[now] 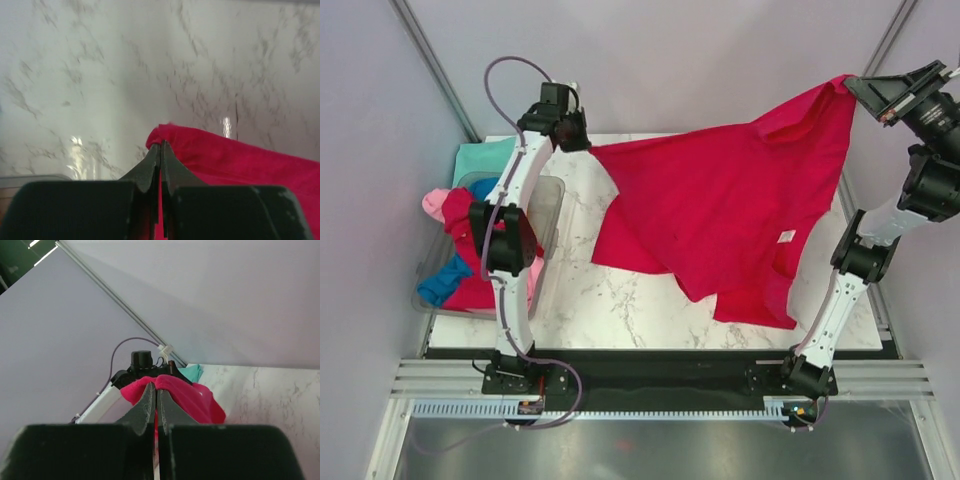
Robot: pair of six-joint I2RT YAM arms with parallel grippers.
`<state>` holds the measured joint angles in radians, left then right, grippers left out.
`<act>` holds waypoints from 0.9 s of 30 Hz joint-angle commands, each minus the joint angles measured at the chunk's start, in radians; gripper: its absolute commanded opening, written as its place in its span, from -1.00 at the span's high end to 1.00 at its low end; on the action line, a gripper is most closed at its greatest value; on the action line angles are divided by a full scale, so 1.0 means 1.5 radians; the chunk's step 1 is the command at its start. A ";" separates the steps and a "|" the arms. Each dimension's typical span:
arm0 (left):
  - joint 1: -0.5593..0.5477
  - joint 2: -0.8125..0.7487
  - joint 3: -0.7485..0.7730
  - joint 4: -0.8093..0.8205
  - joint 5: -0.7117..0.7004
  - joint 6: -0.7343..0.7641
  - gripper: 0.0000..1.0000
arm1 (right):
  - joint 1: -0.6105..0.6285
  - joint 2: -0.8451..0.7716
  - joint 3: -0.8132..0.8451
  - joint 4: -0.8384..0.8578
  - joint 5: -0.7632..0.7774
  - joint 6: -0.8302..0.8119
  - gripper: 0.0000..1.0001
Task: Fold and stack the t-shirts
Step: Flatten the tshirt out
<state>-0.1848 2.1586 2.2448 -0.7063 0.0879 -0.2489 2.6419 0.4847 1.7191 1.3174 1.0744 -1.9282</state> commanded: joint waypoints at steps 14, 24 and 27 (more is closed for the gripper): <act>-0.020 -0.596 -0.419 0.109 0.126 -0.024 0.96 | -0.102 0.570 0.065 0.287 0.028 -0.479 1.00; -0.020 -0.863 -0.560 0.101 0.102 0.009 0.96 | -0.714 0.623 0.060 -0.673 0.347 0.472 1.00; -0.020 -0.886 -0.562 0.075 0.106 0.006 0.96 | -0.839 0.622 0.079 -0.802 0.345 0.649 1.00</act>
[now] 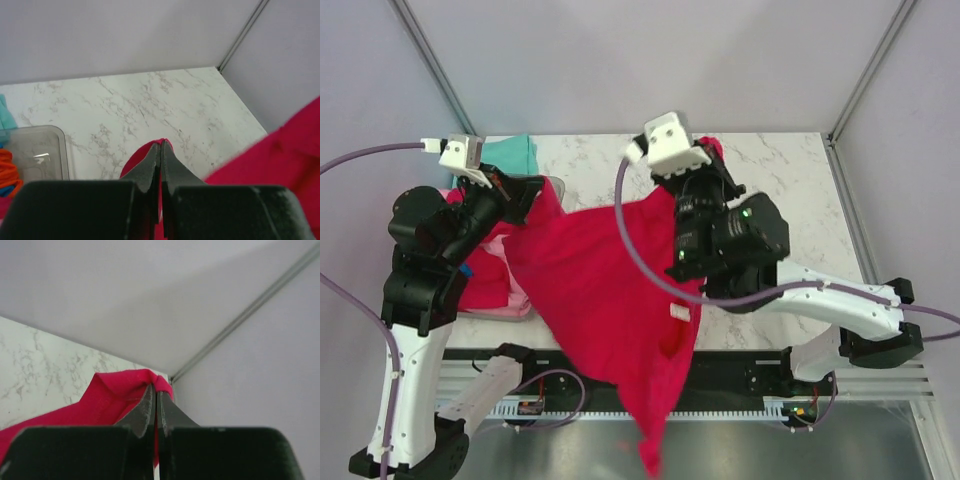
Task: Fold and stack the t-shirts
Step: Flatten the tshirt out
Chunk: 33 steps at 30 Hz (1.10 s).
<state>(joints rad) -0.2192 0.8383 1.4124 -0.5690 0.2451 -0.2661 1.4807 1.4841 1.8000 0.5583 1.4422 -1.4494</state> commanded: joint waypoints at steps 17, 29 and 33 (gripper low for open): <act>0.003 -0.124 0.037 -0.013 -0.034 0.088 0.96 | -0.104 -0.282 -0.017 -0.318 -0.041 0.448 1.00; 0.003 -0.106 -0.012 0.102 -0.054 0.075 0.96 | -0.115 -0.328 -0.173 -0.126 -0.086 0.320 1.00; 0.003 -0.135 0.004 0.131 -0.010 0.093 0.96 | -0.115 -0.366 -0.149 -0.243 -0.214 0.418 1.00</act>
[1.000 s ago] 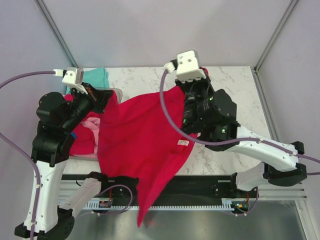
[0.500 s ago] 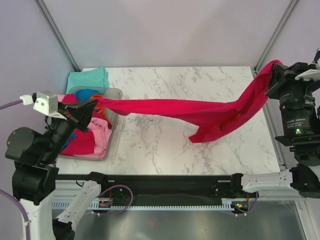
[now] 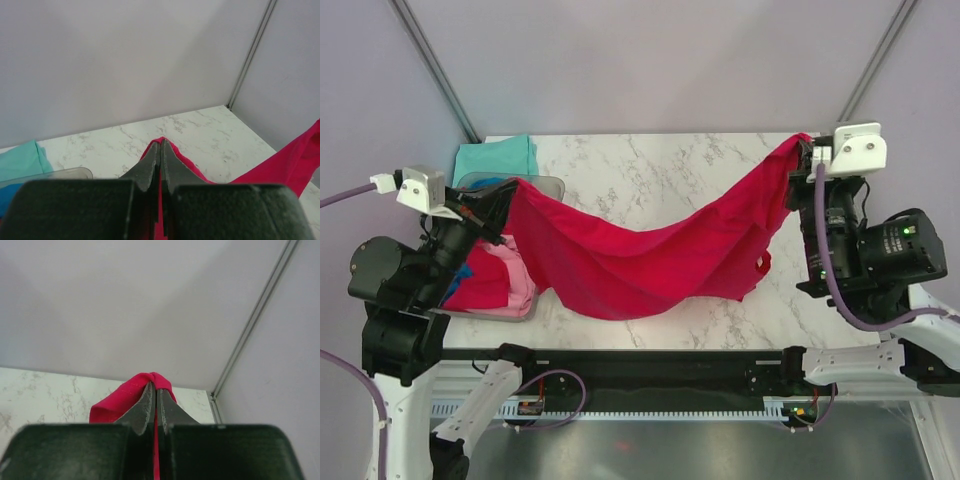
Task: Fold and stack the t-shirts
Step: Flatten the tshirt out
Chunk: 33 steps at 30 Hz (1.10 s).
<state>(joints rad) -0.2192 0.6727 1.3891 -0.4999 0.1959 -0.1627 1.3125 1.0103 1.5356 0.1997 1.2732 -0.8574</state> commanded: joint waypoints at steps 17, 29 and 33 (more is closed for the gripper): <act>0.003 0.159 0.047 0.106 -0.002 -0.031 0.96 | -0.359 0.204 0.187 -0.331 -0.296 0.260 1.00; 0.112 1.029 0.671 -0.261 0.082 -0.176 0.89 | -0.811 0.975 0.823 -0.611 -0.555 0.588 -0.53; 0.110 1.074 0.693 -0.270 0.068 -0.191 -0.13 | -0.817 0.879 0.578 -0.482 -0.570 0.613 -0.89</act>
<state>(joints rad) -0.0467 2.3737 2.3558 -0.7765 0.2668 -0.3775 0.0597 2.5195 2.5134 -0.6083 0.4603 -0.0143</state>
